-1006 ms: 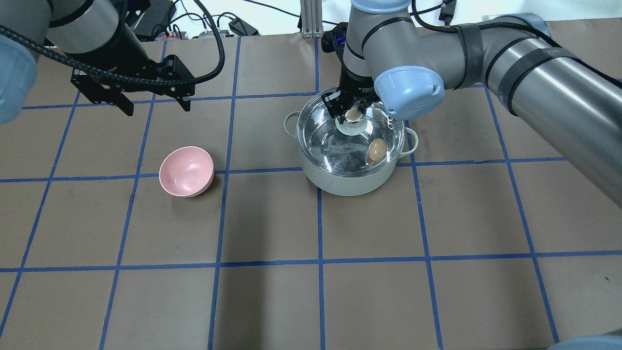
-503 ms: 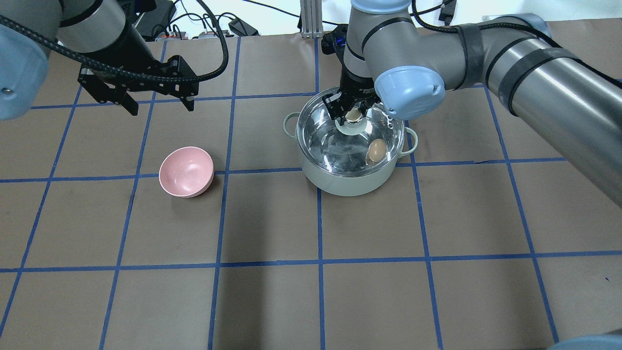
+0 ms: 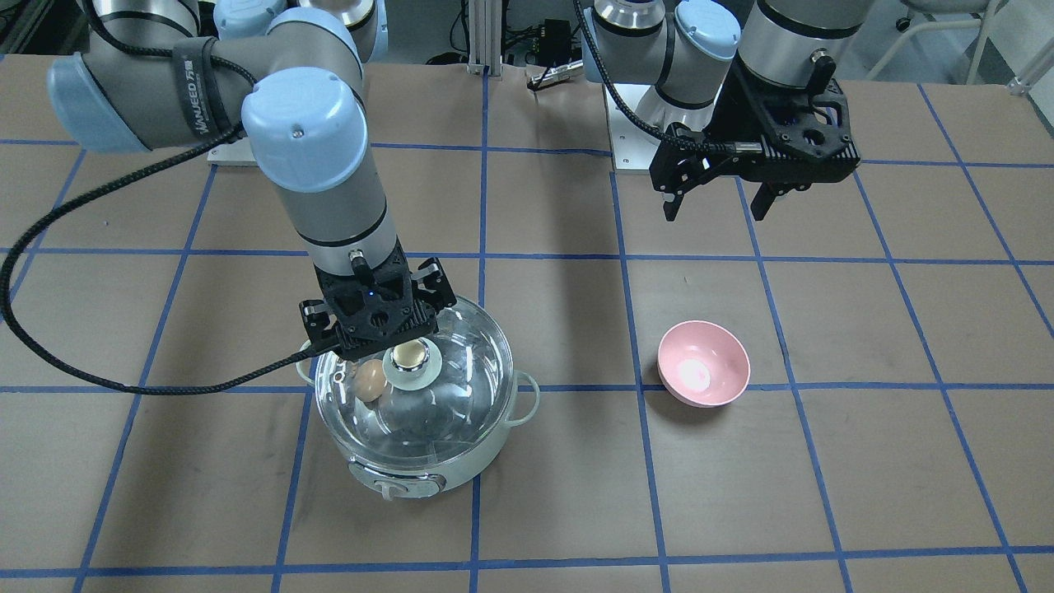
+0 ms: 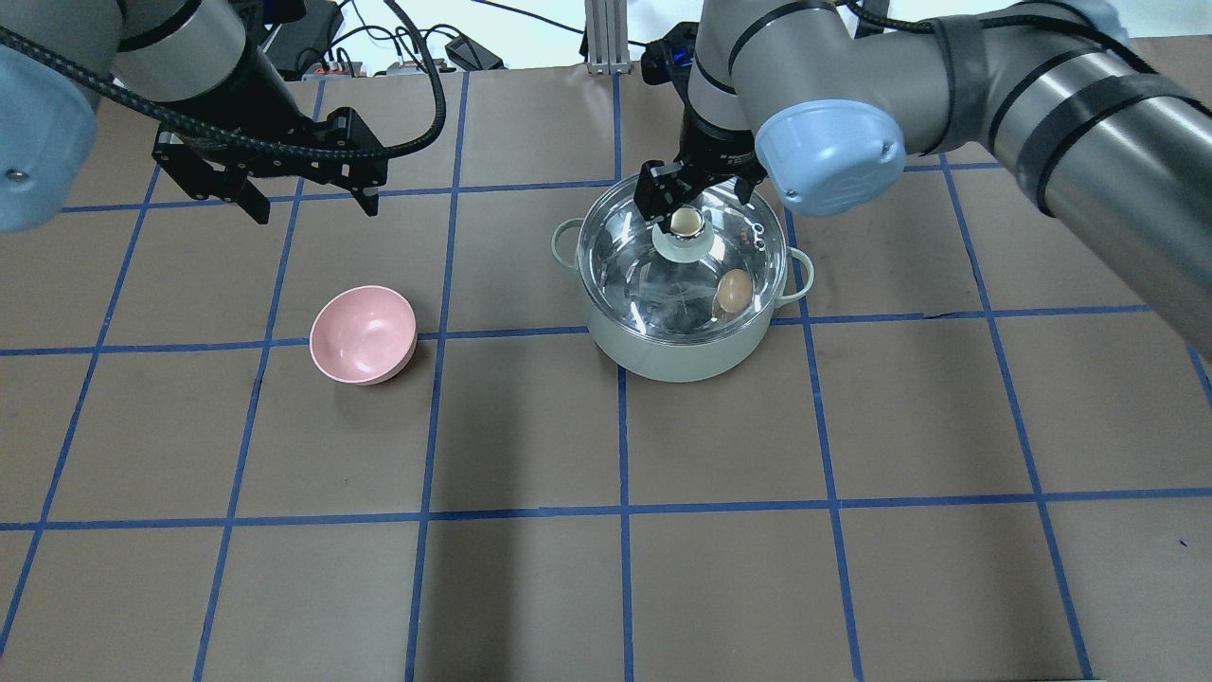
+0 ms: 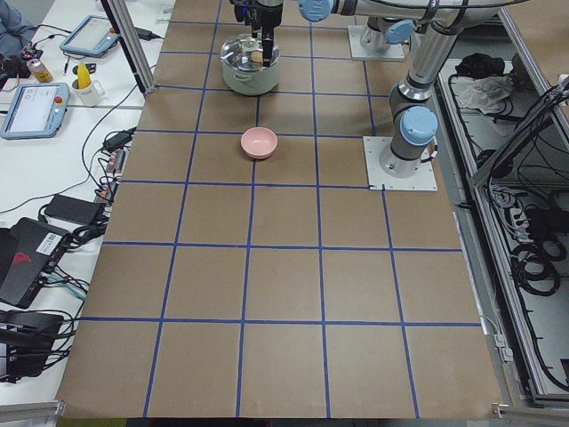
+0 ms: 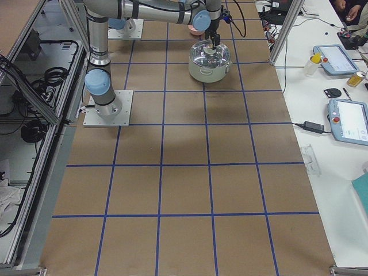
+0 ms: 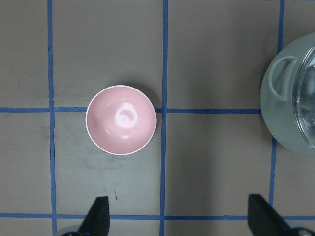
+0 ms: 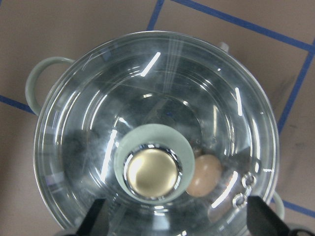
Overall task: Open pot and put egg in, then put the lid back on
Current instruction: 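Open the right gripper and raise it away from the lid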
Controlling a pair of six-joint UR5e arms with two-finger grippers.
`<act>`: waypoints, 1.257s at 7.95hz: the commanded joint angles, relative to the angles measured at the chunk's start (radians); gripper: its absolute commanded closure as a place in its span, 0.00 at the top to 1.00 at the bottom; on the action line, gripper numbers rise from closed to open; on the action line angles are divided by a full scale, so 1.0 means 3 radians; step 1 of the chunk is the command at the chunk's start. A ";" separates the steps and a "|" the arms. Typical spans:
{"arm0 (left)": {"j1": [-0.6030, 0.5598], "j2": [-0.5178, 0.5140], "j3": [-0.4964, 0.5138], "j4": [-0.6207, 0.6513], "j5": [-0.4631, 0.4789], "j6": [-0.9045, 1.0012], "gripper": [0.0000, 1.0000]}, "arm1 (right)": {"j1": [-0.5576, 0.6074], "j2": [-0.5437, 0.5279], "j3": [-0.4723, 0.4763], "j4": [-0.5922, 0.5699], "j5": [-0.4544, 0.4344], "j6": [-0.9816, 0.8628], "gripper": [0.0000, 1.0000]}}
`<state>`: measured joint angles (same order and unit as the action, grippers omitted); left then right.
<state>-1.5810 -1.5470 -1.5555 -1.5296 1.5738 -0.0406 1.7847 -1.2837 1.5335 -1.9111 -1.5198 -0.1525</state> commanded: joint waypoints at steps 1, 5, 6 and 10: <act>0.0003 0.0033 0.0000 0.0001 -0.0005 0.0002 1.00 | -0.0363 -0.0408 -0.0003 0.0559 -0.0088 -0.0003 1.00; -0.0002 0.0069 0.0000 -0.0009 -0.0010 -0.0013 1.00 | -0.0840 -0.0722 0.0007 0.1252 -0.0410 0.0038 1.00; 0.0003 0.0074 0.0000 -0.0009 -0.0015 -0.0013 1.00 | -0.0846 -0.0767 0.0002 0.1257 -0.0370 0.0033 1.00; 0.0003 0.0079 0.0000 -0.0015 0.0000 -0.0013 1.00 | -0.0851 -0.0839 0.0032 0.1145 -0.0426 -0.0003 1.00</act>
<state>-1.5813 -1.5240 -1.5555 -1.5338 1.5720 -0.0445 1.5303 -1.5294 1.5403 -1.5580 -1.6431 -0.1516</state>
